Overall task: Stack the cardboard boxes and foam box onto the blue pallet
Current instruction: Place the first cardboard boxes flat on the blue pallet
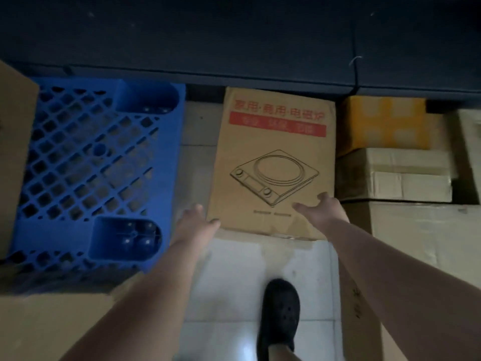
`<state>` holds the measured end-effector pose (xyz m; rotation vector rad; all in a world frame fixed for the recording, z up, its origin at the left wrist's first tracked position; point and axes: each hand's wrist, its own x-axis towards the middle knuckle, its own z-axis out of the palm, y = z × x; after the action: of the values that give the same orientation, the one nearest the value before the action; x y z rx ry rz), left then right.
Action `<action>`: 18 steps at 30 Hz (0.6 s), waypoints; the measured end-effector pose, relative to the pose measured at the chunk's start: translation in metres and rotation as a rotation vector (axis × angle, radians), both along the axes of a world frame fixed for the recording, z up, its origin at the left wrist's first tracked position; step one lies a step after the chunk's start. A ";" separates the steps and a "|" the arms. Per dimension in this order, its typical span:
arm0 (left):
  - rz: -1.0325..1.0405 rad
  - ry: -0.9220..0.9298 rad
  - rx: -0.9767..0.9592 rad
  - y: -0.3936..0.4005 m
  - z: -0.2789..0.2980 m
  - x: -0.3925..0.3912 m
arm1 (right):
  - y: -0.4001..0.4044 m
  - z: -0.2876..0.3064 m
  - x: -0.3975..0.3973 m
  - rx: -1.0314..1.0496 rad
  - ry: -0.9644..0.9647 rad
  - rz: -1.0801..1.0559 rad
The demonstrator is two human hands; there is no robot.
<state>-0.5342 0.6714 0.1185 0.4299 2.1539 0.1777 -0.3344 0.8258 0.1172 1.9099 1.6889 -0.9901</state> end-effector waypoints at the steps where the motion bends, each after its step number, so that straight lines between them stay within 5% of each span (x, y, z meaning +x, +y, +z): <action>1: 0.006 -0.001 -0.013 0.017 -0.013 0.002 | 0.016 -0.011 0.010 0.006 -0.006 -0.036; 6: 0.029 0.117 -0.132 0.062 -0.092 -0.005 | 0.056 -0.080 0.041 -0.004 -0.018 -0.161; 10: 0.237 0.124 -0.158 0.071 -0.145 -0.017 | 0.070 -0.136 0.044 0.032 0.003 -0.266; 18: 0.574 -0.039 0.068 0.052 -0.171 -0.012 | 0.052 -0.165 0.053 0.058 0.087 -0.686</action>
<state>-0.5459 0.7230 -0.0528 -0.1655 2.1864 0.5744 -0.2816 0.8778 -0.0479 2.5886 1.1053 -1.2781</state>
